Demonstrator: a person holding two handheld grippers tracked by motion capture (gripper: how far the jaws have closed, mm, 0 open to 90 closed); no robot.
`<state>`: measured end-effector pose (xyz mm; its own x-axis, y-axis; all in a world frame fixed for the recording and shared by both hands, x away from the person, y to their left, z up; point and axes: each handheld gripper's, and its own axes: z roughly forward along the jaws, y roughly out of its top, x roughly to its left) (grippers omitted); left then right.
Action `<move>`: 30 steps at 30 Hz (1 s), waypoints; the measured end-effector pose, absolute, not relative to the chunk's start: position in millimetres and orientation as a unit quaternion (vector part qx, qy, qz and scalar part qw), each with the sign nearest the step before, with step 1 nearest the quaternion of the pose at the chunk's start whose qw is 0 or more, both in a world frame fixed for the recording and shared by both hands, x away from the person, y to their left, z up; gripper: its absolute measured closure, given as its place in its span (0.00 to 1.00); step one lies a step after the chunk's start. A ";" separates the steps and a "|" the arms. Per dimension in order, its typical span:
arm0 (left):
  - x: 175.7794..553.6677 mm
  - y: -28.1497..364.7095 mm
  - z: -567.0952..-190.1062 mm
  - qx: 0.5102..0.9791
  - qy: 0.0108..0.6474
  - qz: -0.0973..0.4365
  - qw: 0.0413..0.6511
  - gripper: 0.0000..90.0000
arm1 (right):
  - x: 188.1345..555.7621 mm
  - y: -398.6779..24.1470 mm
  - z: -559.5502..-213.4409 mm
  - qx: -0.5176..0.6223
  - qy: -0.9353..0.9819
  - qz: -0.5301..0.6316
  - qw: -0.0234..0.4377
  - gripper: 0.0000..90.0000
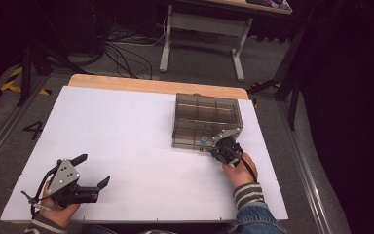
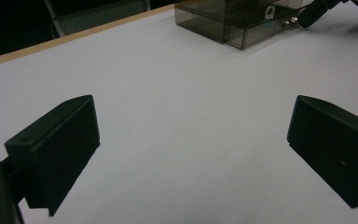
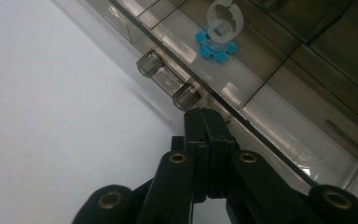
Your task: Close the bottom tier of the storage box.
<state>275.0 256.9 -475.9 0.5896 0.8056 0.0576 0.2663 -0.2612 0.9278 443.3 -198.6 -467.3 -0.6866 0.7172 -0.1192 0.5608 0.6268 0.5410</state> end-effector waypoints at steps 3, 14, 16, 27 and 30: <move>273.2 258.8 -475.8 0.744 0.360 0.279 0.488 0.03 | 446.7 -199.0 -467.9 0.366 0.883 0.243 0.167 1.00; 267.3 263.2 -477.0 0.738 0.369 0.280 0.490 0.03 | 458.6 -198.6 -471.0 0.378 0.872 0.253 0.183 1.00; 266.2 264.0 -477.2 0.738 0.369 0.276 0.493 0.03 | 460.3 -198.2 -471.4 0.379 0.870 0.254 0.186 1.00; 262.9 266.1 -477.6 0.738 0.371 0.279 0.490 0.03 | 467.6 -197.3 -474.0 0.386 0.861 0.263 0.200 1.00; 262.3 266.5 -477.5 0.736 0.373 0.279 0.491 0.03 | 469.0 -196.6 -474.6 0.388 0.859 0.265 0.205 1.00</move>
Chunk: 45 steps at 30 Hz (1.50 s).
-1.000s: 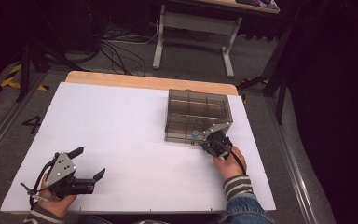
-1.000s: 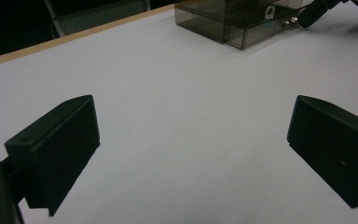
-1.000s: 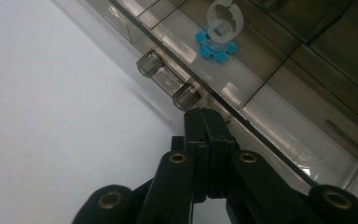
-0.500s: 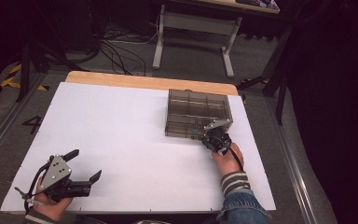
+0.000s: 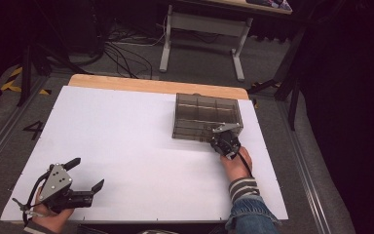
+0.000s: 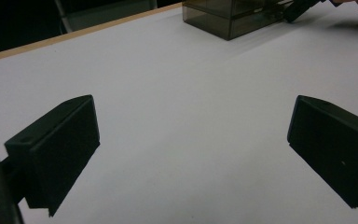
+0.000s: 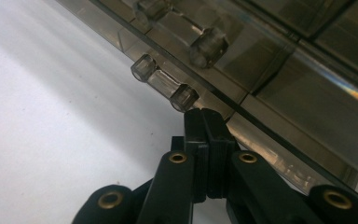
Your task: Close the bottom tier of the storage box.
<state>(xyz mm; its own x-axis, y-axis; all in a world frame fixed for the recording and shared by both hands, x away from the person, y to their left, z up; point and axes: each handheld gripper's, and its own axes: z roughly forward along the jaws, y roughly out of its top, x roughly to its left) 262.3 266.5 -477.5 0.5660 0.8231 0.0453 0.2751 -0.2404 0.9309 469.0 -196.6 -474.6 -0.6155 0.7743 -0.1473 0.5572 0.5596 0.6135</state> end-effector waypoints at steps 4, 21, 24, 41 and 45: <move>262.4 266.4 -477.6 0.737 0.373 0.279 0.490 0.03 | 470.6 -195.3 -475.8 0.392 0.855 0.265 0.215 1.00; 264.0 266.0 -477.5 0.738 0.373 0.276 0.490 0.03 | 468.3 -195.2 -474.4 0.392 0.853 0.265 0.219 0.97; 264.8 266.2 -477.5 0.737 0.374 0.277 0.490 0.03 | 464.6 -197.9 -469.4 0.389 0.854 0.268 0.215 0.96; 266.0 265.5 -477.1 0.738 0.372 0.278 0.490 0.03 | 440.3 -207.4 -440.7 0.376 0.844 0.308 0.227 0.88; 267.1 265.1 -477.0 0.738 0.370 0.277 0.491 0.03 | 435.6 -209.4 -435.1 0.373 0.841 0.320 0.226 0.86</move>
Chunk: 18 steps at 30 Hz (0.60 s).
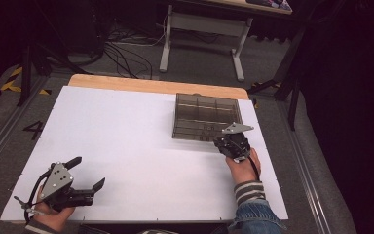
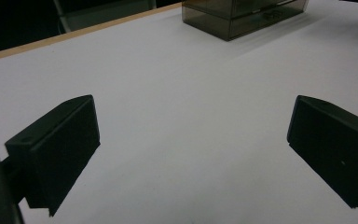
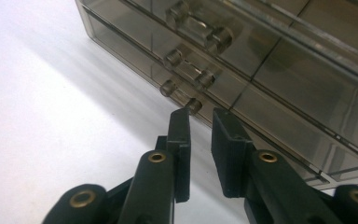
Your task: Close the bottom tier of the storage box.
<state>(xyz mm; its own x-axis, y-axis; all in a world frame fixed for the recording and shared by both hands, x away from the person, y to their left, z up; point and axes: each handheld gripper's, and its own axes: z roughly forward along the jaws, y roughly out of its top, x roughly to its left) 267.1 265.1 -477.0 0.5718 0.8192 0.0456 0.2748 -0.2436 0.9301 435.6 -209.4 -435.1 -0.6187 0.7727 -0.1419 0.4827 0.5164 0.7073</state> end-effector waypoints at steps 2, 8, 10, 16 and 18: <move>267.3 264.6 -477.1 0.737 0.372 0.275 0.492 0.03 | 433.2 -209.9 -432.7 0.369 0.841 0.323 0.230 0.85; 268.1 264.9 -477.1 0.737 0.373 0.273 0.494 0.03 | 424.4 -211.5 -423.7 0.352 0.840 0.347 0.223 0.74; 268.6 265.2 -477.1 0.737 0.373 0.272 0.494 0.03 | 420.7 -212.2 -420.1 0.345 0.840 0.355 0.222 0.69; 270.2 264.5 -476.9 0.737 0.371 0.270 0.496 0.03 | 411.4 -216.7 -412.8 0.319 0.840 0.390 0.202 0.54; 270.1 263.9 -476.8 0.737 0.370 0.270 0.496 0.03 | 408.7 -217.4 -412.3 0.313 0.842 0.393 0.197 0.47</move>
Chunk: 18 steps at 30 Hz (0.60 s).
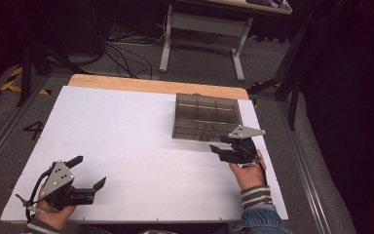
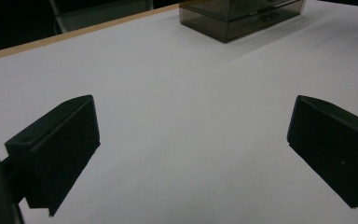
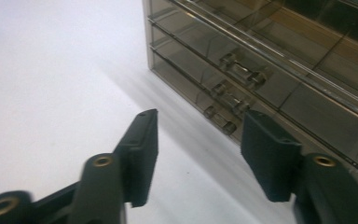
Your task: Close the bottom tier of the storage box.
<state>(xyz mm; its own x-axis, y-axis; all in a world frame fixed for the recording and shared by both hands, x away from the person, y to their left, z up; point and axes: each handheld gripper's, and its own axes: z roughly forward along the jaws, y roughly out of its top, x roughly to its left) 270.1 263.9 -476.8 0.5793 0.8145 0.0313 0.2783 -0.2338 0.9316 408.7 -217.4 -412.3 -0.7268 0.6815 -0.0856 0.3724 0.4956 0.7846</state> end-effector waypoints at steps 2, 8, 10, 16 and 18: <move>270.2 263.8 -476.6 0.738 0.369 0.271 0.495 0.03 | 406.7 -218.1 -412.4 0.302 0.845 0.401 0.185 0.38; 271.1 263.1 -476.6 0.739 0.368 0.270 0.496 0.03 | 399.2 -218.5 -410.8 0.273 0.850 0.422 0.155 0.17; 271.3 262.6 -476.7 0.739 0.367 0.270 0.495 0.03 | 396.9 -219.5 -409.8 0.265 0.850 0.431 0.147 0.13; 271.6 262.1 -476.8 0.739 0.368 0.269 0.496 0.03 | 391.6 -220.6 -412.3 0.250 0.855 0.430 0.144 0.07; 271.8 262.2 -476.6 0.740 0.367 0.269 0.496 0.03 | 390.6 -220.6 -413.8 0.248 0.856 0.431 0.142 0.05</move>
<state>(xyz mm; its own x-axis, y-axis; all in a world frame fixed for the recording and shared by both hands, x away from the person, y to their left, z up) 271.8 262.2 -476.6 0.5860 0.8096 0.0343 0.2761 -0.2393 0.9309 390.6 -220.6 -413.8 -0.8372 0.5461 -0.0295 0.3016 0.5060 0.8081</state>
